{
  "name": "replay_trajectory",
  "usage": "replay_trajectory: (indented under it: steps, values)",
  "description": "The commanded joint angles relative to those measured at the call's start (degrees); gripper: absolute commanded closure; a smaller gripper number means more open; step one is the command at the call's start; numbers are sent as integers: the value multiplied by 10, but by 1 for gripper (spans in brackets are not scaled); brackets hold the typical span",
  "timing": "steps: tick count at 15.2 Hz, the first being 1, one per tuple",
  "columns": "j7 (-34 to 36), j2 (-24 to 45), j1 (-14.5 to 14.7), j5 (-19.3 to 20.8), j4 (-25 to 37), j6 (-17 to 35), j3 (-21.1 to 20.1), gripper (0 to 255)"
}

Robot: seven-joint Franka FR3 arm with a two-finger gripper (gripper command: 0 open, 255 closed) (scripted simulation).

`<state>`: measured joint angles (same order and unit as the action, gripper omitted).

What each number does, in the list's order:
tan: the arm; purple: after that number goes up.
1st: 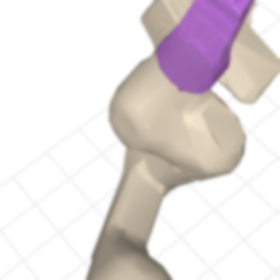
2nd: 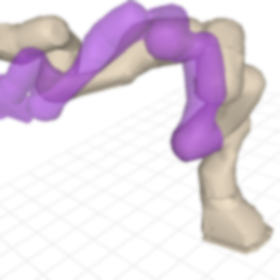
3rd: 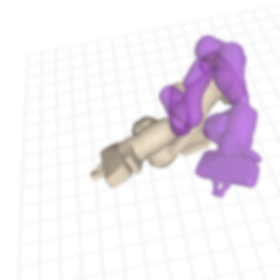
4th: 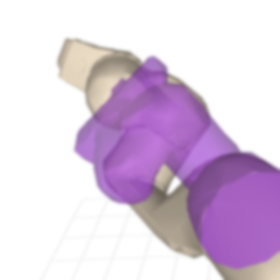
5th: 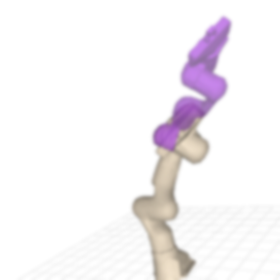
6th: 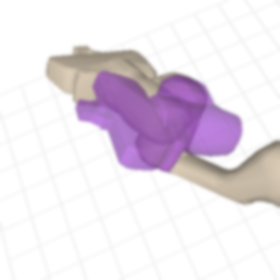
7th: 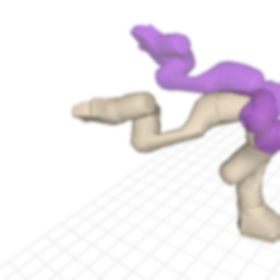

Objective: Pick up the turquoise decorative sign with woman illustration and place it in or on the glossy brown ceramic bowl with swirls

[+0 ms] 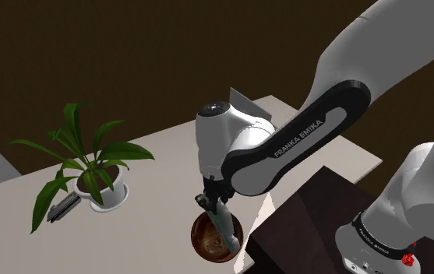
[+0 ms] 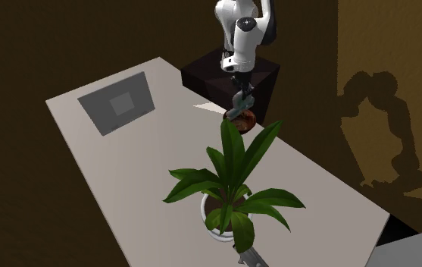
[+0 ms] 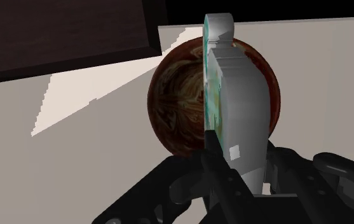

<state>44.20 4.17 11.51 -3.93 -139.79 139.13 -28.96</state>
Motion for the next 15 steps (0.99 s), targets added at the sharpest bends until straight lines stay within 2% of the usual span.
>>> replay_trajectory:
  steps: [1,6,13,14,15]
  values:
    - [6,15,1,10,-4,18,2,255]
    - [23,52,6,37,-7,55,9,255]
    - [23,52,6,37,-7,55,9,255]
    - [23,52,6,37,-7,55,9,0]
    - [23,52,6,37,-7,55,9,0]
